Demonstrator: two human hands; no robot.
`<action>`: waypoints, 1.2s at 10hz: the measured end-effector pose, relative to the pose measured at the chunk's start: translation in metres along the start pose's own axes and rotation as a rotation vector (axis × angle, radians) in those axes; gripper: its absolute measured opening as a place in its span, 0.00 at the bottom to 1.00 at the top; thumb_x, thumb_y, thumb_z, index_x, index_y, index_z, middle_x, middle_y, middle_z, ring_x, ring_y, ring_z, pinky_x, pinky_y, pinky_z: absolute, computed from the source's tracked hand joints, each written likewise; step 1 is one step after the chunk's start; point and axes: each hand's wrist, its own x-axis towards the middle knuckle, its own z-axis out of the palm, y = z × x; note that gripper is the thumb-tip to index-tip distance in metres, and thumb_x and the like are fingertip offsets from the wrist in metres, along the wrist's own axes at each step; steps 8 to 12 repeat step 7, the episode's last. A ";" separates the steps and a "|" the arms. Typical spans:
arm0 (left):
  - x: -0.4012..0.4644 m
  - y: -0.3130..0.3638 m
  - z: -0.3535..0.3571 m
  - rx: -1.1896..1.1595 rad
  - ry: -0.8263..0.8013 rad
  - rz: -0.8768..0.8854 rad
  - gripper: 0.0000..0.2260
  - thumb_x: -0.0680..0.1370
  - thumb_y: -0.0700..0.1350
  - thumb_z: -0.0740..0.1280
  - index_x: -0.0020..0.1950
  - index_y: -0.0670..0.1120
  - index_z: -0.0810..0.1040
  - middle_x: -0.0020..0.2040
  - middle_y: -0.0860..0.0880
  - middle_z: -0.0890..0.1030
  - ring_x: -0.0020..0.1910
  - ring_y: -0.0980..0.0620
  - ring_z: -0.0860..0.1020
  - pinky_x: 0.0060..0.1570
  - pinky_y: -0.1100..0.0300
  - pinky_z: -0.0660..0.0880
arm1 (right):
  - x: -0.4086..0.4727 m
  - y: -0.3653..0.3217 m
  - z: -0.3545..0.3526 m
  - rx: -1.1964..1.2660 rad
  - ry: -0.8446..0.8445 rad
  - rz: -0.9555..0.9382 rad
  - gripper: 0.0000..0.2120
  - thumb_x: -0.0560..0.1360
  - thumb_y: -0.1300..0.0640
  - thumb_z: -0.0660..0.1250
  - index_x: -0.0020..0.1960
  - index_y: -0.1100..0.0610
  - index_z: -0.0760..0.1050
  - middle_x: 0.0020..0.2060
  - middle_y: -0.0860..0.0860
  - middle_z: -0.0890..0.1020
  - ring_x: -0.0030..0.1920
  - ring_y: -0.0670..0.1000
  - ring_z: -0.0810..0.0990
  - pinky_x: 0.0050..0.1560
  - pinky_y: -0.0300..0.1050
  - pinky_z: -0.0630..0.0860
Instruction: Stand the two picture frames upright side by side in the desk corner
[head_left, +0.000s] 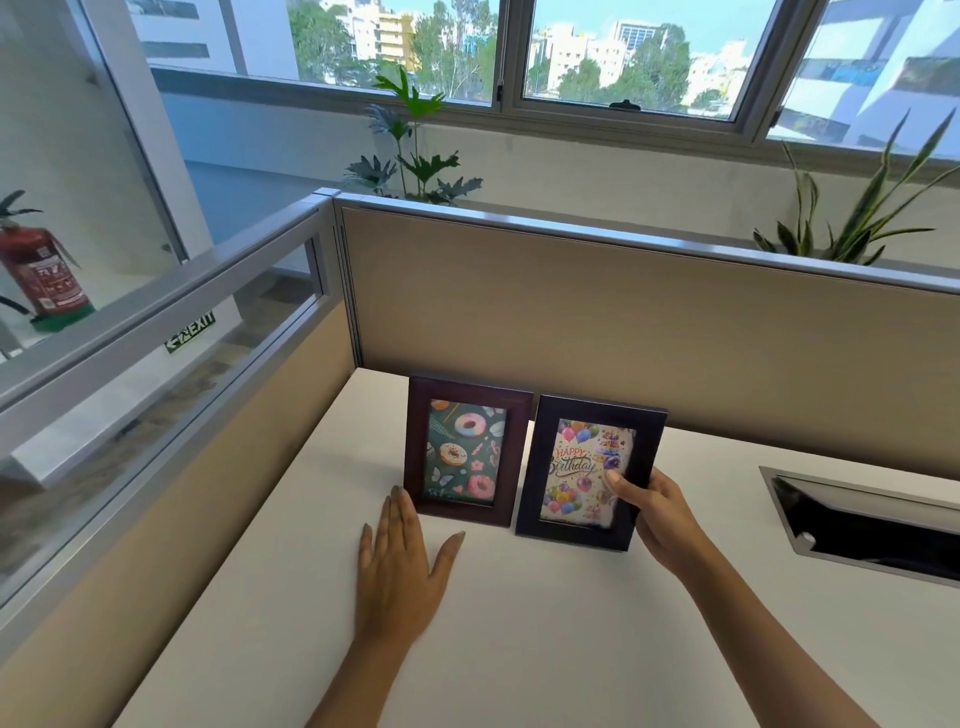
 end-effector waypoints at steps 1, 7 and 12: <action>0.000 0.000 0.000 0.000 0.001 -0.001 0.43 0.72 0.72 0.39 0.76 0.42 0.46 0.77 0.45 0.54 0.75 0.49 0.55 0.70 0.51 0.48 | 0.002 0.000 0.000 -0.010 -0.006 0.003 0.10 0.76 0.64 0.64 0.56 0.55 0.74 0.54 0.53 0.81 0.54 0.54 0.80 0.51 0.50 0.78; -0.015 0.009 -0.010 -0.041 0.041 0.035 0.38 0.76 0.66 0.48 0.76 0.40 0.49 0.77 0.42 0.51 0.75 0.43 0.53 0.69 0.49 0.55 | -0.021 0.014 -0.037 -0.272 0.116 0.015 0.42 0.63 0.42 0.71 0.72 0.51 0.58 0.62 0.55 0.73 0.60 0.56 0.73 0.64 0.57 0.70; -0.015 0.009 -0.010 -0.041 0.041 0.035 0.38 0.76 0.66 0.48 0.76 0.40 0.49 0.77 0.42 0.51 0.75 0.43 0.53 0.69 0.49 0.55 | -0.021 0.014 -0.037 -0.272 0.116 0.015 0.42 0.63 0.42 0.71 0.72 0.51 0.58 0.62 0.55 0.73 0.60 0.56 0.73 0.64 0.57 0.70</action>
